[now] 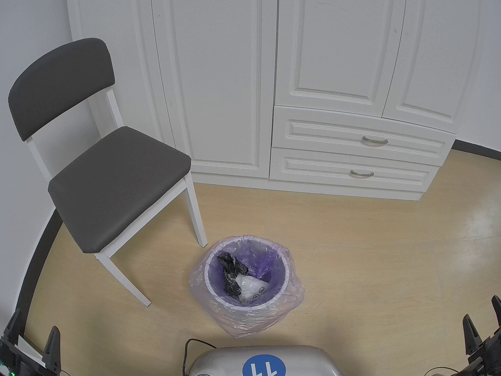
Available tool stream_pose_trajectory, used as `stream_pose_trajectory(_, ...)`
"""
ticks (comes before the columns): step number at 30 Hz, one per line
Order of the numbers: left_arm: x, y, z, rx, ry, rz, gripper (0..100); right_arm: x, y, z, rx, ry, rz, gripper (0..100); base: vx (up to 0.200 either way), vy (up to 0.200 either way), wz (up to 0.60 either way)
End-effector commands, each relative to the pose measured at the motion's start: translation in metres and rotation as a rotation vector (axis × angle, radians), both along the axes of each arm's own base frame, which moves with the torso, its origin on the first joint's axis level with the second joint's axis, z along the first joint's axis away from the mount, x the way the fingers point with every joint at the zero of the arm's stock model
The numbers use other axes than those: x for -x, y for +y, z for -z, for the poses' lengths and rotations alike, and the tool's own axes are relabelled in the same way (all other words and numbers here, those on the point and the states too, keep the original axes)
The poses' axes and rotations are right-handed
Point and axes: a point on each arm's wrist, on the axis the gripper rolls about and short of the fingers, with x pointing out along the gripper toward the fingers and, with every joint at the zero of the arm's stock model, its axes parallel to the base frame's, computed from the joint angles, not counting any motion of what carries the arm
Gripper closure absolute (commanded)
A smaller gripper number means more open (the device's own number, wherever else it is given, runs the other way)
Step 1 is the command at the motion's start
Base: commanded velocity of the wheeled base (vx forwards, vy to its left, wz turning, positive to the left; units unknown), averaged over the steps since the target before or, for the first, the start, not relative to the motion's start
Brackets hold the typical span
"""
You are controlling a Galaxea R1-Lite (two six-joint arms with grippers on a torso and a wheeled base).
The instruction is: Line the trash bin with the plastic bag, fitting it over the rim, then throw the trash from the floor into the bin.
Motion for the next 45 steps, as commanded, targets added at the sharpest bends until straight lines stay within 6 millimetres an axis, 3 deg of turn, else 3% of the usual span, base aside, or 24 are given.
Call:
stream_pose_trajectory(1, -0.0001, 0.0, 0.0052, 0.001, 0.001, -0.001, 0, -0.0001, 0.0, 0.0053, 0.0, 0.002, -0.001, 0, 0.0, 0.0, 0.0)
stream_pose_trajectory(45, -0.0001, 0.0, 0.0052, -0.001, 0.001, -0.001, 0, -0.0001, 0.0001, 0.0054, 0.011, 0.003, -0.001, 0, 0.0, 0.0, 0.0)
